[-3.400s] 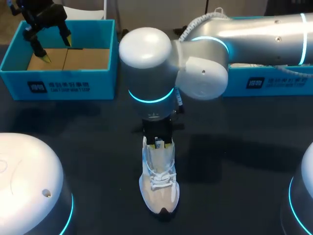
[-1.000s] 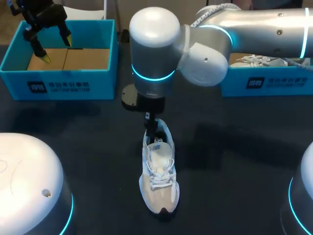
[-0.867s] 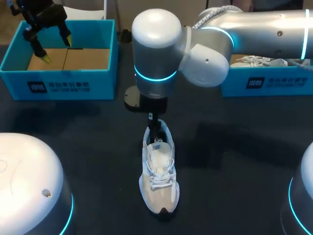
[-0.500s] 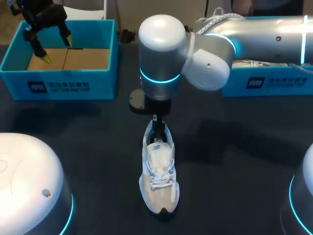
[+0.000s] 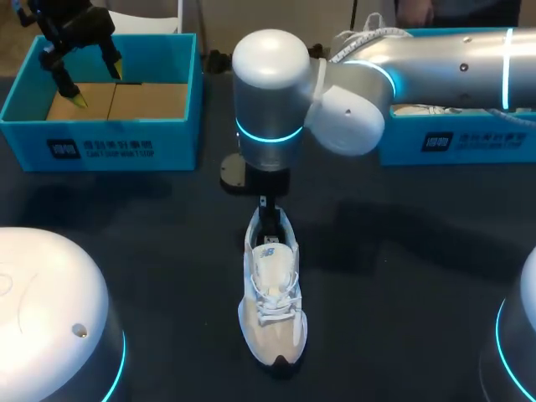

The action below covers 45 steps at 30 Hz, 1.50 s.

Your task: Take the shoe out of the shoebox, open the shoe tongue, remove and reinsert the insole, then place the shoe into the shoebox

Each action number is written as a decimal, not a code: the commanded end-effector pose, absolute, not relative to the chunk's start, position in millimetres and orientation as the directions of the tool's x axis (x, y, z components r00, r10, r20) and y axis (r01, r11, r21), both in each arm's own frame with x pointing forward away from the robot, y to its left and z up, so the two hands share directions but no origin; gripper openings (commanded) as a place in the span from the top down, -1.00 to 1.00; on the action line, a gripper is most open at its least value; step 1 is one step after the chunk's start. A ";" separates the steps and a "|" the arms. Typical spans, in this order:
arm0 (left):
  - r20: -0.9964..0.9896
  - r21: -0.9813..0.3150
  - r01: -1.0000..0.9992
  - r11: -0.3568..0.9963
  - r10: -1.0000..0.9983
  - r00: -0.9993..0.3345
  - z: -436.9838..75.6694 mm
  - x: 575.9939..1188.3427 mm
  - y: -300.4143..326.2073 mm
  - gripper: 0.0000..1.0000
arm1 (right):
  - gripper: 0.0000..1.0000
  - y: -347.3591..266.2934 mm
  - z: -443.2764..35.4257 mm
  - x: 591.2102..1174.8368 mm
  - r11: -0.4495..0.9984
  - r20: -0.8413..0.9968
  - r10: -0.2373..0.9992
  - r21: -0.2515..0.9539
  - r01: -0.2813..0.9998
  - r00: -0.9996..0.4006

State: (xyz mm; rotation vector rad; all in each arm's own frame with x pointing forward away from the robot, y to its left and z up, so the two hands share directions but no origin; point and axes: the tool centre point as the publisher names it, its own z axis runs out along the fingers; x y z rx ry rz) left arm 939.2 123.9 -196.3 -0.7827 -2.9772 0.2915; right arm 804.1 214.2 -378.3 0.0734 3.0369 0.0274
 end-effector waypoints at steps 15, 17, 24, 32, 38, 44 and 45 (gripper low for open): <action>0.001 -0.192 0.483 0.855 0.492 -0.871 -196.3 938.9 124.1 -1.00 | 1.00 215.5 -374.1 802.7 0.999 -0.115 0.053 0.012 0.052 -0.992; 0.001 -0.192 0.483 0.855 0.492 -0.871 -196.3 938.9 124.1 -1.00 | 1.00 216.1 -369.3 800.5 0.999 -0.121 0.052 0.014 0.051 -0.991; 0.001 -0.192 0.483 0.855 0.492 -0.871 -196.3 938.9 124.1 -1.00 | 1.00 207.2 -341.1 790.8 0.999 -0.134 0.042 0.011 0.041 -0.990; 0.029 -0.202 0.364 0.909 0.377 -0.926 -194.2 942.6 123.9 -1.00 | 1.00 181.8 -302.5 787.1 0.997 -0.188 0.080 -0.002 0.082 -0.979; 0.107 -0.155 0.035 0.987 0.052 -0.993 -188.6 954.8 131.9 -1.00 | 1.00 161.4 -281.1 792.3 0.995 -0.203 0.097 0.002 0.098 -0.974; 0.086 -0.036 -0.483 0.875 -0.479 -0.874 -177.6 965.2 146.9 -1.00 | 1.00 142.6 -258.3 804.6 0.995 -0.227 0.089 -0.014 0.094 -0.970; 0.093 -0.022 -0.556 0.831 -0.552 -0.829 -177.1 967.9 150.9 -1.00 | 1.00 139.7 -255.1 806.7 0.995 -0.232 0.088 -0.016 0.094 -0.969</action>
